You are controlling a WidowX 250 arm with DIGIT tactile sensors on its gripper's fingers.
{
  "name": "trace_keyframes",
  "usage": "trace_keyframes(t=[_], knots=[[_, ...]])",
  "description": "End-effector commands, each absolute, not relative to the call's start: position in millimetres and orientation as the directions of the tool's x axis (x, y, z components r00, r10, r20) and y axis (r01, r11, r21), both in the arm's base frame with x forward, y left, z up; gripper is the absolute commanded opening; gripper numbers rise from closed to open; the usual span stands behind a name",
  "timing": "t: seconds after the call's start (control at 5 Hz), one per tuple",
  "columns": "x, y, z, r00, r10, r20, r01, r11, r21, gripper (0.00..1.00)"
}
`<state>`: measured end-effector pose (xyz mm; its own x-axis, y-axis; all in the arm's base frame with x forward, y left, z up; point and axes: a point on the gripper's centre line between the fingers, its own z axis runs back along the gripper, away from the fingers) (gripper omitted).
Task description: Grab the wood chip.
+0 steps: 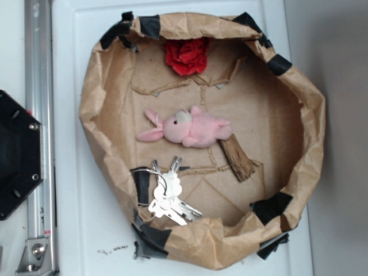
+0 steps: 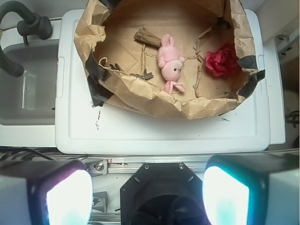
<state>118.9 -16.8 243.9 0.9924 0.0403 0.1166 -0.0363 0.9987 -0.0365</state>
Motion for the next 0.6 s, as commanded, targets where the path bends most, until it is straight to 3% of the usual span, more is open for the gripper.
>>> trace_keyframes(t=[0.0,0.2,0.4], knots=[[119,-17,244,0.992,0.04,0.117,-0.036,0.999,-0.037,1.0],[169,-7,221,0.986,0.036,0.16,-0.05,0.995,0.083,1.0],[212,4,192,0.985,-0.02,0.173,-0.004,0.991,0.135,1.0]])
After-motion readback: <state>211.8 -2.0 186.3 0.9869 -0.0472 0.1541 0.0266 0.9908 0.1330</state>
